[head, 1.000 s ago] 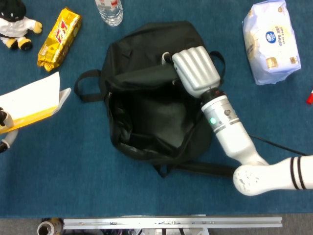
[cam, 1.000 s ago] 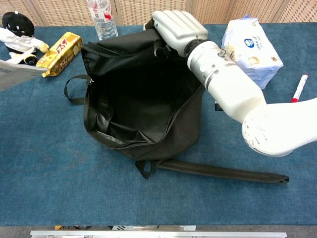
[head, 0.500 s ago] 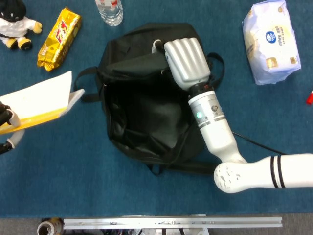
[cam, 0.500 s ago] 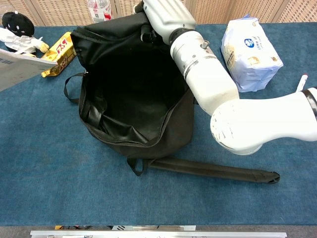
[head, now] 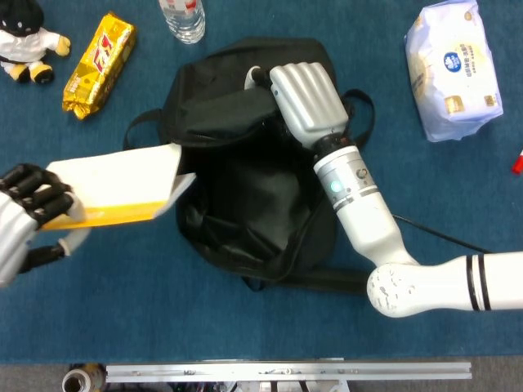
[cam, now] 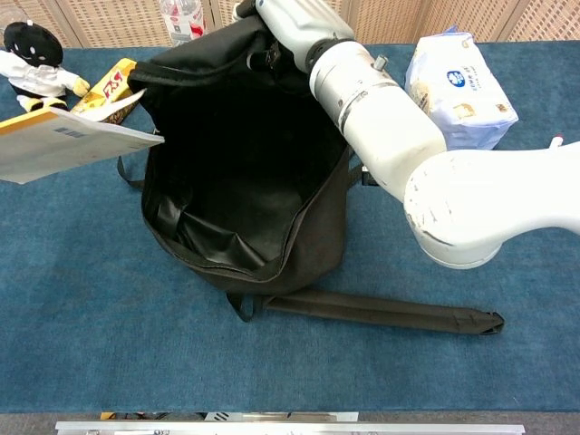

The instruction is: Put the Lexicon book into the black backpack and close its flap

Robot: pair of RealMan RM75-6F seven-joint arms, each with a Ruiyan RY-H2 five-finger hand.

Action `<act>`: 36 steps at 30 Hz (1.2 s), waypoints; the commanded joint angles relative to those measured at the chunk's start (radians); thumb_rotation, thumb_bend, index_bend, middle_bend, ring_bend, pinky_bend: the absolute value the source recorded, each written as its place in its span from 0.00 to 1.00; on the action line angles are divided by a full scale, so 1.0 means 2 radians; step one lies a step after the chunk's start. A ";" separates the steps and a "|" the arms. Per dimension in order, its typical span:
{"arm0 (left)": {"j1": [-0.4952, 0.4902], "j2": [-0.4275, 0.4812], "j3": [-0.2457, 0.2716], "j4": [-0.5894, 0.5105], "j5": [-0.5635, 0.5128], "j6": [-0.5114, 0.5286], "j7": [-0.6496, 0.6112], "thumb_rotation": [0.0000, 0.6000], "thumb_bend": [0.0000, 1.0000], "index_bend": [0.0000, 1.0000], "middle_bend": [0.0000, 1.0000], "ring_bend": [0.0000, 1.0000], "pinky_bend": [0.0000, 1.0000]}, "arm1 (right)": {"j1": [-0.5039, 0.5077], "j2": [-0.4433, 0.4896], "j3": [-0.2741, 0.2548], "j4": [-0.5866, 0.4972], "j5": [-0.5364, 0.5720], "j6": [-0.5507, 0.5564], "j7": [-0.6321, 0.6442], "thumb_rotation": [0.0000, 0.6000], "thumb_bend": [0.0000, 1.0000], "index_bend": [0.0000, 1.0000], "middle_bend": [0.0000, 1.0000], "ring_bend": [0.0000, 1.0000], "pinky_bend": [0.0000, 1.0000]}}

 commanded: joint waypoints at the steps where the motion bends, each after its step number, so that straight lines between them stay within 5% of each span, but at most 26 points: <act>1: -0.012 -0.004 -0.004 -0.016 0.009 -0.009 0.009 1.00 0.32 0.69 0.62 0.47 0.44 | 0.002 -0.002 0.004 0.000 0.004 -0.002 0.008 1.00 1.00 0.59 0.60 0.63 0.89; 18: -0.060 -0.017 -0.017 -0.075 0.035 -0.054 0.037 1.00 0.32 0.69 0.62 0.47 0.44 | 0.016 -0.017 0.020 0.022 0.006 -0.012 0.057 1.00 1.00 0.59 0.60 0.63 0.89; 36: -0.084 -0.069 -0.007 -0.045 0.033 -0.094 0.068 1.00 0.32 0.69 0.62 0.47 0.44 | 0.030 -0.037 0.027 0.049 0.005 -0.019 0.091 1.00 1.00 0.59 0.60 0.63 0.89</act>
